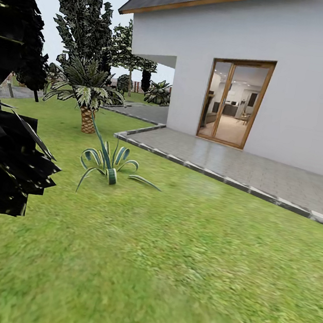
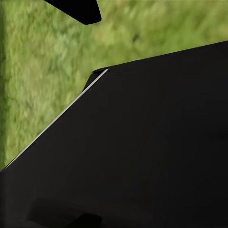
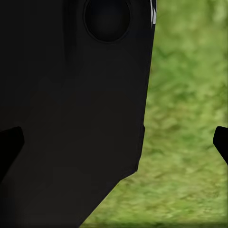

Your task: Take the three Easter eggs out of the wicker basket on the lawn in the garden, then place them on the lawn next to a single tree (choose any tree) so that all three eggs are next to the same tree and none are left in the basket.

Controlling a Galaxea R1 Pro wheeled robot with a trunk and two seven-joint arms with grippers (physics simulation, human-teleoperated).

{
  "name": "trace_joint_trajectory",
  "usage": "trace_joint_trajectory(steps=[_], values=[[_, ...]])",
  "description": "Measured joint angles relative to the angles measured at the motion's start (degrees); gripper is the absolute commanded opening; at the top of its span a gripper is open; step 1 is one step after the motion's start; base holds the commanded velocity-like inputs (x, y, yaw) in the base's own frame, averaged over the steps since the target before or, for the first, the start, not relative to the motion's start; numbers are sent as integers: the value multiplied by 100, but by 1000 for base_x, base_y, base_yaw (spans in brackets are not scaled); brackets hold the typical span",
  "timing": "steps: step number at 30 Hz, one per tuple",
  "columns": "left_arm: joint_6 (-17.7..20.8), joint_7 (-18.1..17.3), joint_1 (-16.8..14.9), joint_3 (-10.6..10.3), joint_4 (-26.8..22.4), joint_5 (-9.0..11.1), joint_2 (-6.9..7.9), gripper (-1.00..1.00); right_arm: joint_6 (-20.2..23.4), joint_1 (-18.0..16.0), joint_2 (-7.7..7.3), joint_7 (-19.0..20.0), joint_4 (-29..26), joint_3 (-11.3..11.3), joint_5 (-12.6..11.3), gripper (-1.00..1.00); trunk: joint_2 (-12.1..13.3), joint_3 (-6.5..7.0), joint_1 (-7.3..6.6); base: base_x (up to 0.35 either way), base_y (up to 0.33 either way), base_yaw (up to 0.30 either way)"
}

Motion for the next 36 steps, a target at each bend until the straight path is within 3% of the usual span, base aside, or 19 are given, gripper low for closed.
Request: trace_joint_trajectory(steps=[36], values=[[0,0,0,0,0,0,0,100,0,0,0,0,-1,0,0,100,0,0,0,0,0,0]])
